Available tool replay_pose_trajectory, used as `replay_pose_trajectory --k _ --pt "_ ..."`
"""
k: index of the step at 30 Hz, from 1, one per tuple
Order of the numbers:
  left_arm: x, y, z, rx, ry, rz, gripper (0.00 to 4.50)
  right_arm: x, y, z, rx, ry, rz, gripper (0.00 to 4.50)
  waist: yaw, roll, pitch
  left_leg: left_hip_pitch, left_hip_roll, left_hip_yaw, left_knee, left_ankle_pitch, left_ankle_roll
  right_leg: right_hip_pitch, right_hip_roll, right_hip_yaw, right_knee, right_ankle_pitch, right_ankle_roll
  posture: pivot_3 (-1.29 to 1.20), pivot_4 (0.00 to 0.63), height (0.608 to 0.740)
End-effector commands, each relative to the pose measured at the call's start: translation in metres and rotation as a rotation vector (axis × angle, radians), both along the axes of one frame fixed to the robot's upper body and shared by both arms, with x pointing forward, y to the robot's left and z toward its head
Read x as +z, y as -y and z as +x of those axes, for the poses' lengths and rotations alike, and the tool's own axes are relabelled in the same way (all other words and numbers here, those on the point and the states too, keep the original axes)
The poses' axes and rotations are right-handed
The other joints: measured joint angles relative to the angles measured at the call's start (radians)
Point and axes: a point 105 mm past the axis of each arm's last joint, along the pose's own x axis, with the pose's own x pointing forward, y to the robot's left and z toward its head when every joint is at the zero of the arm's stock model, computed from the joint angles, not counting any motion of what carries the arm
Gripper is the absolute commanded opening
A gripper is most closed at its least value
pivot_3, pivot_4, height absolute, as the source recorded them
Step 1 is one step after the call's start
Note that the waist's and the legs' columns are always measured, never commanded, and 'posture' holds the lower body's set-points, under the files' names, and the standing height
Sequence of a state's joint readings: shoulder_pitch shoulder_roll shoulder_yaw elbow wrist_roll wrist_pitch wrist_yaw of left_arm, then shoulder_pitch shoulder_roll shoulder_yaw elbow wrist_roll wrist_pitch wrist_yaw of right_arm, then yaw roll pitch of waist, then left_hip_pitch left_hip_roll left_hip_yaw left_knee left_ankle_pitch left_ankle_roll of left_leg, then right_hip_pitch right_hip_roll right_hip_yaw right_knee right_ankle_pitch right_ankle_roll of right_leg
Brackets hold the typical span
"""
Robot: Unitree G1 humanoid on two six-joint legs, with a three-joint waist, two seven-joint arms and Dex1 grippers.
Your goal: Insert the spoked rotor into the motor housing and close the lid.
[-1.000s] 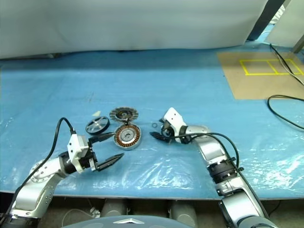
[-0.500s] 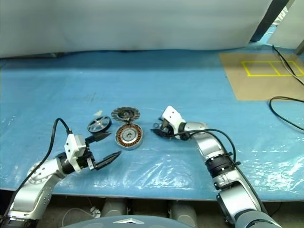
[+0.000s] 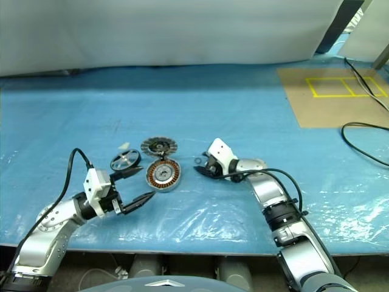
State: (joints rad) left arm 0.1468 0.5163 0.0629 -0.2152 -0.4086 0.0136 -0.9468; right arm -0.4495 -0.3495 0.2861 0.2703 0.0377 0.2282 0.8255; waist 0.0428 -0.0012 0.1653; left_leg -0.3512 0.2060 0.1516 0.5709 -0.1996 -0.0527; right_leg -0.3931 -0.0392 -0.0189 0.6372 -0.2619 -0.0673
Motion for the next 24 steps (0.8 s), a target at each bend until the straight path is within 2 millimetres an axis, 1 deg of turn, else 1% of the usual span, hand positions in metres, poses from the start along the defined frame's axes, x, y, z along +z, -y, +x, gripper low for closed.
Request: replay_pose_trajectory --k 1,4,5,8,13,15,16,21,22,24 --pt "0.004 0.001 0.001 -0.011 0.015 0.001 4.50 -0.021 0.007 -0.009 -0.010 -0.063 -0.057 1.82 0.000 0.000 0.000 0.000 0.000 0.000 0.000 0.000 0.000 0.001 0.000 0.000 0.000 0.000 0.000 0.00 0.150 0.740" --pt "0.005 0.001 0.001 -0.009 0.014 -0.001 4.50 -0.019 0.006 -0.008 -0.014 -0.055 -0.059 0.80 0.000 0.000 0.000 0.002 0.000 0.000 0.000 -0.002 0.003 0.002 0.000 0.000 -0.001 0.000 0.000 0.00 0.150 0.740" --pt "0.005 0.001 0.002 -0.008 0.014 -0.002 4.50 -0.017 0.004 -0.007 -0.014 -0.053 -0.055 0.66 0.001 0.000 0.000 0.002 0.000 0.000 0.000 -0.002 0.003 0.002 0.000 0.000 -0.001 0.000 0.000 0.00 0.150 0.740" --pt "0.005 0.002 0.002 -0.009 0.014 -0.002 4.50 -0.011 0.002 -0.005 -0.016 -0.046 -0.047 0.66 0.000 0.000 0.000 0.002 0.000 0.000 0.000 -0.002 0.003 0.002 0.000 0.000 -0.001 0.000 0.000 0.00 0.150 0.740" --pt "0.008 0.003 0.002 -0.011 0.015 -0.016 4.50 -0.003 0.004 -0.006 0.005 -0.041 -0.057 0.66 0.001 0.000 0.000 0.001 0.000 0.000 -0.002 -0.002 0.003 0.002 0.000 0.000 -0.002 0.000 0.000 0.00 0.150 0.740" --pt "0.010 0.003 0.002 -0.014 0.015 -0.023 4.50 0.008 0.003 -0.006 0.012 -0.030 -0.028 0.66 0.001 0.000 0.000 0.001 0.000 0.000 -0.003 -0.002 0.003 0.002 0.000 0.000 -0.004 0.000 0.000 0.00 0.150 0.740" --pt "0.011 0.004 0.000 -0.023 0.011 -0.029 4.50 0.017 0.002 -0.006 0.025 -0.024 -0.004 0.66 0.001 0.000 0.000 0.001 0.000 0.000 -0.004 -0.002 0.003 0.002 0.000 0.000 -0.006 0.000 0.000 0.00 0.150 0.740" --pt "0.010 0.007 -0.007 -0.069 -0.005 -0.018 4.50 0.052 0.002 -0.021 0.155 -0.037 0.094 0.66 0.002 0.000 0.000 -0.002 0.000 0.000 -0.009 0.000 0.000 0.002 0.001 -0.001 -0.014 0.001 0.001 0.00 0.150 0.740" --pt "0.011 0.008 -0.007 -0.070 -0.003 -0.018 4.50 0.056 0.002 -0.025 0.185 -0.040 0.105 0.66 0.002 0.000 0.000 -0.002 0.000 0.000 -0.010 0.000 0.000 0.001 0.001 -0.001 -0.014 0.003 0.005 0.00 0.150 0.740" --pt "0.011 0.008 -0.007 -0.073 0.002 -0.015 4.50 0.059 0.001 -0.033 0.254 -0.037 0.105 0.66 0.002 0.000 0.000 -0.002 0.000 0.000 -0.010 0.000 0.000 0.001 0.001 -0.002 -0.014 0.003 0.005 0.00 0.150 0.740"
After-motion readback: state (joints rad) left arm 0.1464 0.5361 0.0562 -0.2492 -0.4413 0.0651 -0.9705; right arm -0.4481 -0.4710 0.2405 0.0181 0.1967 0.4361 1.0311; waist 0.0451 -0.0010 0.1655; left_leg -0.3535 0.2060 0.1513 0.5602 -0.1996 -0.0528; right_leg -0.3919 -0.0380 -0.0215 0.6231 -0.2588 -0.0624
